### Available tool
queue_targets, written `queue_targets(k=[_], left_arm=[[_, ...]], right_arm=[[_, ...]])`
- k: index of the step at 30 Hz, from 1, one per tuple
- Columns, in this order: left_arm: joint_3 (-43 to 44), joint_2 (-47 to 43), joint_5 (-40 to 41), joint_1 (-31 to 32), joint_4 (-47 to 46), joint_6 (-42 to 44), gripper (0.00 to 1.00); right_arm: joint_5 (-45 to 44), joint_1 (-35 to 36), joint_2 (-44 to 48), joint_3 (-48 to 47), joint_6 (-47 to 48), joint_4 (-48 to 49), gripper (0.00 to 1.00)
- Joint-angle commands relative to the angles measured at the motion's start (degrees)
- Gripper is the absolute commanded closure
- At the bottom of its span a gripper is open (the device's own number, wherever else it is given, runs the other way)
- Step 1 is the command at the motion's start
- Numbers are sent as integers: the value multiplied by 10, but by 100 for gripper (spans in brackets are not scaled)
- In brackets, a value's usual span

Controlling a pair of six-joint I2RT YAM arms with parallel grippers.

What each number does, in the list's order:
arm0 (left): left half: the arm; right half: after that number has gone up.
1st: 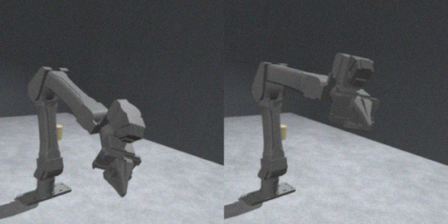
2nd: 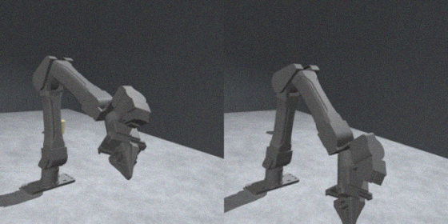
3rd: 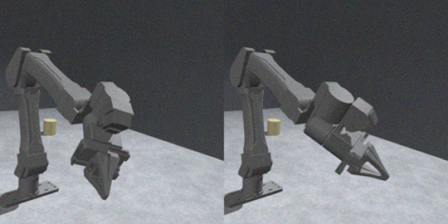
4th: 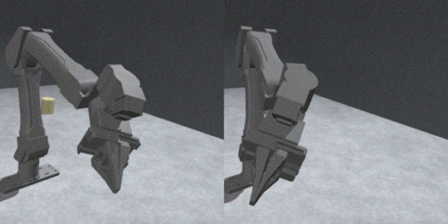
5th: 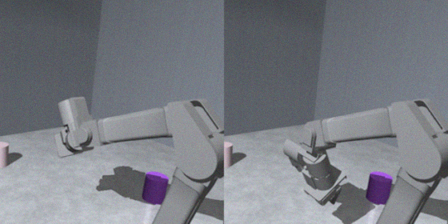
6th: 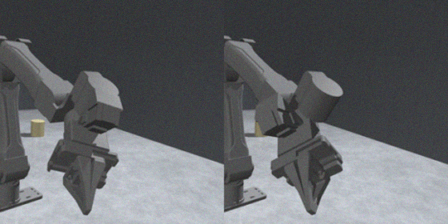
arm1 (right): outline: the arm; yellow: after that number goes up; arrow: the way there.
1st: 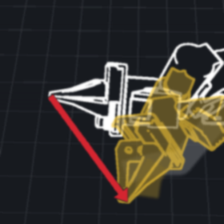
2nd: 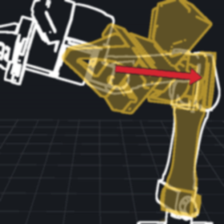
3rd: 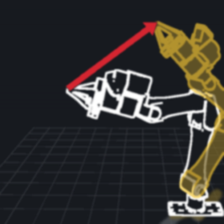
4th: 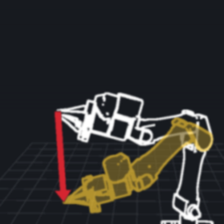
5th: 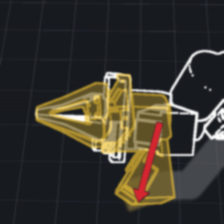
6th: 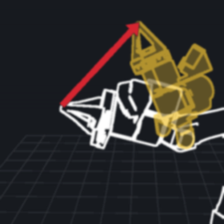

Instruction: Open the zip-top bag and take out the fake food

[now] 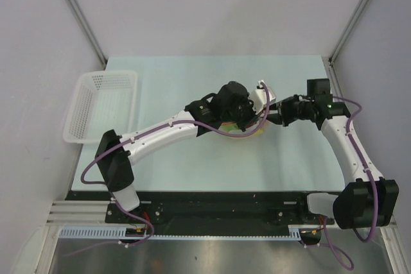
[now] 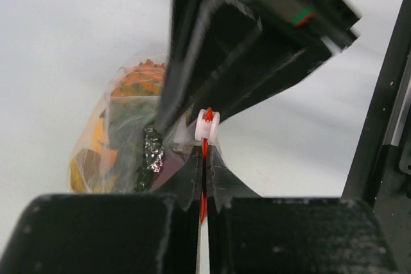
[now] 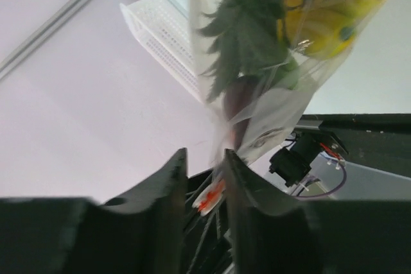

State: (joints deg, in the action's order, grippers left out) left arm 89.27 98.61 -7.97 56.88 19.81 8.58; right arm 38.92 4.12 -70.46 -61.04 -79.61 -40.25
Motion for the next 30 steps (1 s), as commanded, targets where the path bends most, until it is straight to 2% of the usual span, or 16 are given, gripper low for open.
queue_targets(k=[1, 2, 3, 5, 6, 9, 11, 16, 21, 23, 26, 30], left_arm=[[23, -37, 19, -14, -20, 9, 100], [23, -41, 18, -16, -21, 11, 100], [24, -42, 16, -18, -22, 10, 100], [26, -45, 1, -20, -24, 10, 100], [31, -44, -7, -23, -22, 10, 100], [47, -40, -26, -29, 0, 14, 100], [47, -40, -53, -39, 3, -2, 100], [48, -35, -114, -74, 22, -20, 100], [63, -23, -203, -112, 43, -25, 100], [68, -15, -234, -124, 48, -26, 100], [71, -10, -279, -145, 46, -32, 100], [65, -8, -302, -169, 37, -34, 100]], right_arm=[[-10, -24, -12, -93, 112, -90, 58], [-14, -26, -13, -101, 138, -101, 53], [-7, -29, -13, -114, 150, -102, 43], [9, -33, -21, -130, 187, -99, 31], [7, -36, -22, -134, 234, -91, 24], [-4, -60, -13, -124, 340, -56, 14], [21, -69, -5, -88, 380, 19, 13], [27, -58, 8, -63, 521, 90, 12], [-26, 27, 45, -31, 669, 155, 12], [0, 33, 49, -14, 716, 190, 12], [12, 46, 19, -21, 767, 176, 12], [28, 51, -1, -12, 819, 214, 18]])
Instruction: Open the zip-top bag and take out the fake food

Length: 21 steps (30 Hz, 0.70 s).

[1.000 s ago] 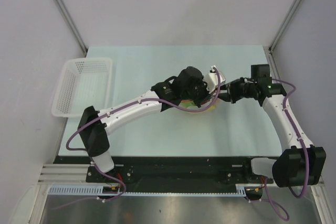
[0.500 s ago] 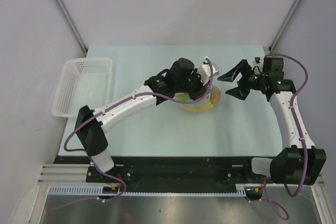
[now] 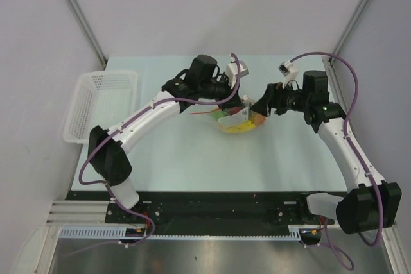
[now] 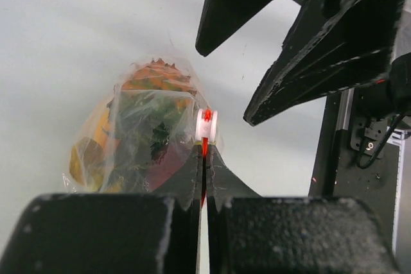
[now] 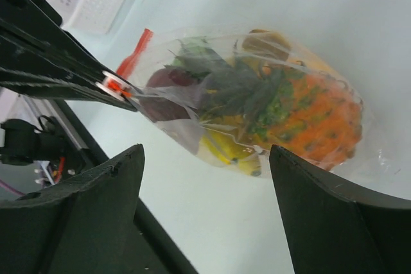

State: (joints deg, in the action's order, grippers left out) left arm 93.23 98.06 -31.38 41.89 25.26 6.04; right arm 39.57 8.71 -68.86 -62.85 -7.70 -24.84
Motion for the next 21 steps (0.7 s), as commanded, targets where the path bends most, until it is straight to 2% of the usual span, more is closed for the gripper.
queue_targets(k=[1, 4, 8, 12, 16, 21], left_arm=[[25, -3, -75, -22, -17, -10, 100], [17, -3, -85, -38, -24, -20, 100], [-2, -2, -97, -49, -42, -35, 100], [0, 9, -113, -49, -53, -52, 100], [2, 15, -122, -49, -55, -57, 100], [5, 20, -121, -49, -39, -57, 100]], right_arm=[[32, 10, -29, 1, 104, 65, 19], [45, 21, -57, -4, 115, 75, 26], [72, 32, -56, 13, 119, 151, 33], [93, 36, -85, -10, 131, 147, 32], [106, 47, -95, -17, 132, 153, 26], [78, 55, -105, -23, 136, 148, 24]])
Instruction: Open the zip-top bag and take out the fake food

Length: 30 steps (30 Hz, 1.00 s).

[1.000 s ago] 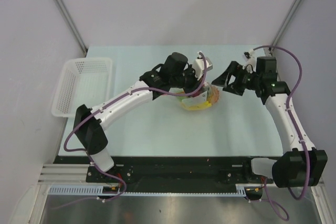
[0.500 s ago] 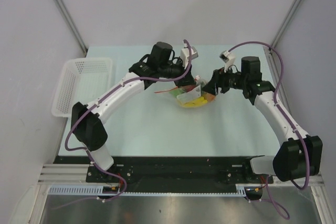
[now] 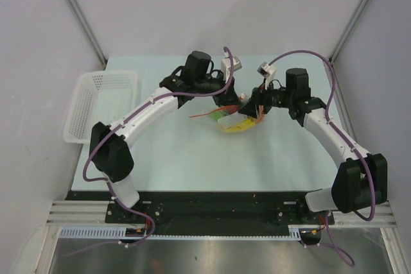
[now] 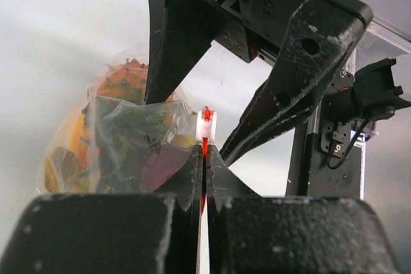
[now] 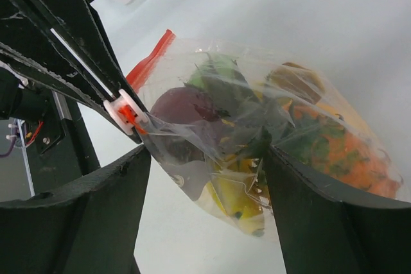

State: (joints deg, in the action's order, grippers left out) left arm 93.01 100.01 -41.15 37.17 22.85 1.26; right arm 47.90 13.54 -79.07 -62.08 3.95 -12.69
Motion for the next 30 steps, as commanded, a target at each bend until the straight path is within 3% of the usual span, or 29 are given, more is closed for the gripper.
queue_targets(k=[1, 6, 9, 10, 12, 13, 14, 15, 18, 21, 30], left_arm=[[7, 0, -25, -2, -14, -9, 100], [6, 3, -31, -1, -8, -6, 100], [9, 6, -36, -2, 0, 0, 100], [9, 6, -38, -2, 1, 1, 100], [10, 6, -34, -1, 0, 1, 100], [11, 5, -29, -2, -1, 1, 100], [14, 5, -23, -2, -3, 1, 99], [15, 5, -16, -2, -2, 0, 91], [10, -2, 17, -2, -8, -1, 67], [-12, -24, 58, -2, -38, -9, 57], [-59, -65, 106, -1, -114, -42, 55]], right_arm=[[-17, 8, -5, -32, 20, 24, 25], [-19, 11, -12, -49, 31, 12, 32], [-12, 13, -16, -54, 29, 12, 43], [-7, 14, -20, -58, 28, 11, 58], [8, 15, -25, -63, 25, 7, 74], [14, 14, -29, -65, 21, 1, 91], [18, 14, -30, -67, 16, -1, 97], [17, 14, -29, -67, 12, -1, 100], [18, 12, -22, -60, -19, -3, 100], [18, 12, -5, -44, -36, 3, 100], [31, 14, 12, -31, -59, 4, 100]])
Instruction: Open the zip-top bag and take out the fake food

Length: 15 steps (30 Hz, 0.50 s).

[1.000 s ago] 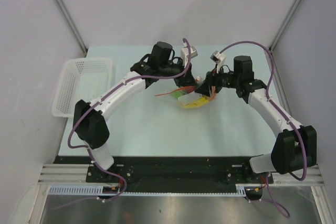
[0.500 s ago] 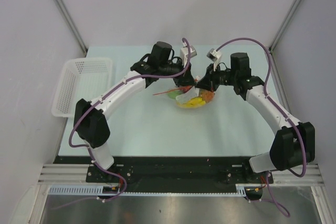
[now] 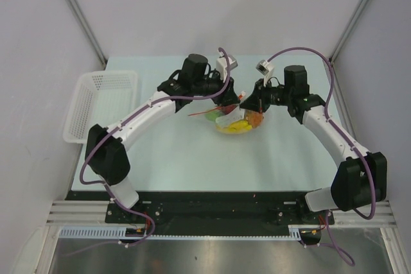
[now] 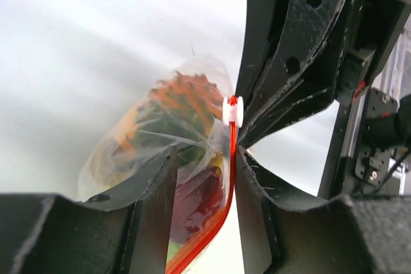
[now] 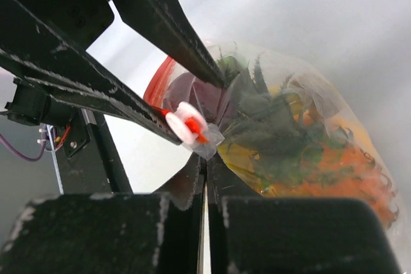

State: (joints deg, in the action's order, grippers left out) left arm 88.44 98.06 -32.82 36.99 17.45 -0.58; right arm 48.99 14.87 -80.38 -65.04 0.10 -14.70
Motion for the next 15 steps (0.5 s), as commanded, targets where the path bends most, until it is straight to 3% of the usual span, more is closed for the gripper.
queue_targets(k=[1, 15], left_arm=[[-16, -46, 22, 3, -72, -27, 55], [-3, -30, -28, 7, -88, -58, 57]], right_arm=[[21, 0, 25, -2, -22, 27, 100], [23, 2, 20, -4, -26, 28, 100]])
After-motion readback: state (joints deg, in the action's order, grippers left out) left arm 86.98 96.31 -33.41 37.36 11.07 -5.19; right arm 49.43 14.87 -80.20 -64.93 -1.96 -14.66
